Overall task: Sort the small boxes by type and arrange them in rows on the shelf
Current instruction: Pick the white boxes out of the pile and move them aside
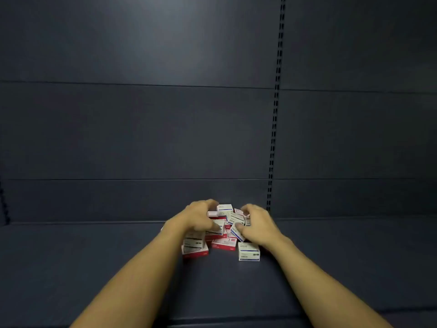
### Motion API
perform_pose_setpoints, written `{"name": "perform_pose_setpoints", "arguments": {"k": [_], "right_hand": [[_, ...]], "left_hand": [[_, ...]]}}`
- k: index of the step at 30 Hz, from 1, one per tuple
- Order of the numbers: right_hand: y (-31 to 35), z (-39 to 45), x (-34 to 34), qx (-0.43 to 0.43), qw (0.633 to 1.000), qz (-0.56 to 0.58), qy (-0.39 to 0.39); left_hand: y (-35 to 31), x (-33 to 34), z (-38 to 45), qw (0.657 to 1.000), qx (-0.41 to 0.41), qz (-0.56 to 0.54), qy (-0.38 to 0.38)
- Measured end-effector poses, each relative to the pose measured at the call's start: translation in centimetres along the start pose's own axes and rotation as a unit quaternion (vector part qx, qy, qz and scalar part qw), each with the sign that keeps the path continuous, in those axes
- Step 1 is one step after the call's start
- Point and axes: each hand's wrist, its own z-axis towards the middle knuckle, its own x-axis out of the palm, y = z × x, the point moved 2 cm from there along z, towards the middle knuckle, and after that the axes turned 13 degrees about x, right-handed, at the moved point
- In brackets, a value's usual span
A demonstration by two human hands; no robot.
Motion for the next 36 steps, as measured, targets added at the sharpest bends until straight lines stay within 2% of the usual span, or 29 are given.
{"name": "perform_pose_setpoints", "arguments": {"k": [5, 8, 11, 15, 22, 36], "right_hand": [[-0.6, 4.0, 0.6, -0.037, 0.999, -0.003, -0.035], [-0.9, 5.6, 1.4, -0.053, 0.998, -0.001, -0.027], [-1.7, 6.6, 2.2, -0.052, 0.998, -0.005, -0.018], [-3.5, 7.2, 2.7, -0.036, 0.999, 0.011, -0.031], [-3.6, 8.0, 2.3, -0.072, 0.994, -0.073, -0.027], [-2.8, 7.7, 2.5, -0.081, 0.991, -0.101, 0.029]], "left_hand": [[1.4, 0.3, 2.5, 1.000, -0.011, 0.012, 0.023], [2.4, 0.6, 2.9, 0.999, -0.004, -0.019, 0.031], [3.2, 1.4, 3.0, 0.999, 0.000, 0.003, 0.035], [4.3, 2.9, 2.9, 1.000, 0.020, -0.004, -0.016], [4.5, 2.2, 2.5, 0.982, 0.116, 0.019, -0.150], [4.9, 2.4, 2.6, 0.971, 0.158, 0.045, -0.175]]}}
